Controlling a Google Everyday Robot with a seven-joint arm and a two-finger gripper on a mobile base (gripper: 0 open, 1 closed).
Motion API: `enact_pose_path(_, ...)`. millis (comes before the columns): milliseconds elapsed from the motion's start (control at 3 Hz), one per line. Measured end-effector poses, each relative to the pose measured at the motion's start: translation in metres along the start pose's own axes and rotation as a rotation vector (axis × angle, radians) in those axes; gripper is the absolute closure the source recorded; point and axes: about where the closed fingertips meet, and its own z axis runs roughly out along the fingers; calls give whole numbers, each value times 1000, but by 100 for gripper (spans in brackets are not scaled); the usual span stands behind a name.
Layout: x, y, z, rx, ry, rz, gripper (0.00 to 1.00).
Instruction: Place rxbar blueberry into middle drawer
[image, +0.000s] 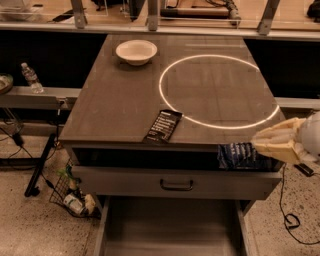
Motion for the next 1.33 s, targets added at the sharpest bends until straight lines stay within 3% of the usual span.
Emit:
enact_pose_path(333,71,15,34,-12,-22,81,100)
enact_pose_path(1000,66,15,38,-20,-18,60,100)
enact_pose_path(1333,95,38,49,-40,6,101,100)
